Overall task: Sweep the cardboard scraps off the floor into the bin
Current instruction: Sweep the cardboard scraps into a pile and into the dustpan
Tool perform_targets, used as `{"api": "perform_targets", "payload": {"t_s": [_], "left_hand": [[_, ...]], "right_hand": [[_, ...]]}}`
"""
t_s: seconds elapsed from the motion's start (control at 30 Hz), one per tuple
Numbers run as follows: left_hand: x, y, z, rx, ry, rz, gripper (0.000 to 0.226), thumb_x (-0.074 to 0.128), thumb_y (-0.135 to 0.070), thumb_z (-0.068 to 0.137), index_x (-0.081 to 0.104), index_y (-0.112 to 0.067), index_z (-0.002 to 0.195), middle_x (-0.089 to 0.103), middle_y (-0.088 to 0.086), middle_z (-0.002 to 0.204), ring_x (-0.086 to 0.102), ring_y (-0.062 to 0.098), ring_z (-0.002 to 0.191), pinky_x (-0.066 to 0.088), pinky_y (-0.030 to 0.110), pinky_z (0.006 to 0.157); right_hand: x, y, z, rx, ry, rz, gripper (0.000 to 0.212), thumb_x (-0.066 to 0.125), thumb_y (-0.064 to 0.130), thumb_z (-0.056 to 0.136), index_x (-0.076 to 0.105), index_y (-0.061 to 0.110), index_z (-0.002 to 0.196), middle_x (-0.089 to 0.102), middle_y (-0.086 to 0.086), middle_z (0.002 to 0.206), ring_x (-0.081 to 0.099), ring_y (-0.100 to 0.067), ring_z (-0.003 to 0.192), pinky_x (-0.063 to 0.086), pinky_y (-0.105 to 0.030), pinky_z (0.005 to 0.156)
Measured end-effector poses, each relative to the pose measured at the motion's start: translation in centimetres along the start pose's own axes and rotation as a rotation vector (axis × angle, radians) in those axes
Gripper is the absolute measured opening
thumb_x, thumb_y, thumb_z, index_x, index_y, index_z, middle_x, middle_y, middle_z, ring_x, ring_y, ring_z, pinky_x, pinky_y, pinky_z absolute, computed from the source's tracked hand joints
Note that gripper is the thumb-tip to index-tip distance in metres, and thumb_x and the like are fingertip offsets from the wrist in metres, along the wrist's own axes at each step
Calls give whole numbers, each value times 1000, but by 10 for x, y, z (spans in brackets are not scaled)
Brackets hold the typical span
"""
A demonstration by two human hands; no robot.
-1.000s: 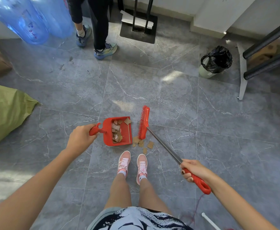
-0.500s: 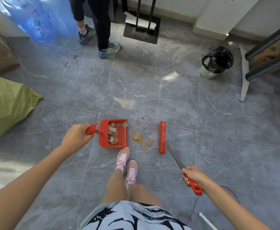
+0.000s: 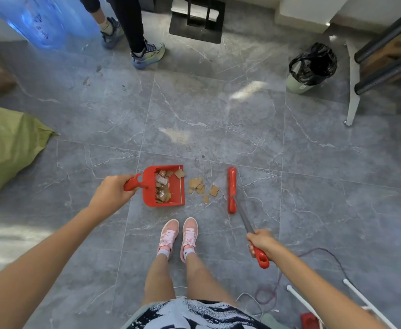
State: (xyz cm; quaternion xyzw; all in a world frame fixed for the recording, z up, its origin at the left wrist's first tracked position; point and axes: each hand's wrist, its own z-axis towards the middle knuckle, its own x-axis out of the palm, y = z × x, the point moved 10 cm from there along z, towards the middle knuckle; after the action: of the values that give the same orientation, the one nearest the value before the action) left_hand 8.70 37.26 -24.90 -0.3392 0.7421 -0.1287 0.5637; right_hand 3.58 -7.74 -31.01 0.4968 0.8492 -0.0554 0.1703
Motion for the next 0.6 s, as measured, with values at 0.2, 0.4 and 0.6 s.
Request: {"api": "perform_targets", "payload": {"t_s": [0.2, 0.4, 0.6], "left_hand": [[31, 1, -8, -35, 27, 81, 14, 69, -17, 83, 72, -12, 96, 66, 9, 63, 64, 36, 64, 46, 35, 55], [36, 12, -11, -69, 23, 303, 28, 65, -26, 88, 65, -12, 113, 70, 17, 79, 65, 42, 74, 45, 38, 58], [53, 4, -23, -54, 31, 353, 31, 63, -25, 89, 61, -11, 117, 69, 20, 79, 65, 43, 71, 42, 38, 55]], "right_hand": [[47, 43, -8, -55, 36, -129, 22, 43, 4, 95, 39, 4, 74, 43, -10, 55, 42, -16, 42, 36, -18, 30], [99, 64, -16, -92, 69, -224, 25, 48, 13, 92, 33, 10, 71, 51, -13, 70, 51, -23, 58, 51, -32, 56], [148, 83, -40, -160, 142, -327, 26, 48, 22, 94, 48, 6, 74, 58, -10, 77, 56, -20, 60, 46, -25, 52]]}}
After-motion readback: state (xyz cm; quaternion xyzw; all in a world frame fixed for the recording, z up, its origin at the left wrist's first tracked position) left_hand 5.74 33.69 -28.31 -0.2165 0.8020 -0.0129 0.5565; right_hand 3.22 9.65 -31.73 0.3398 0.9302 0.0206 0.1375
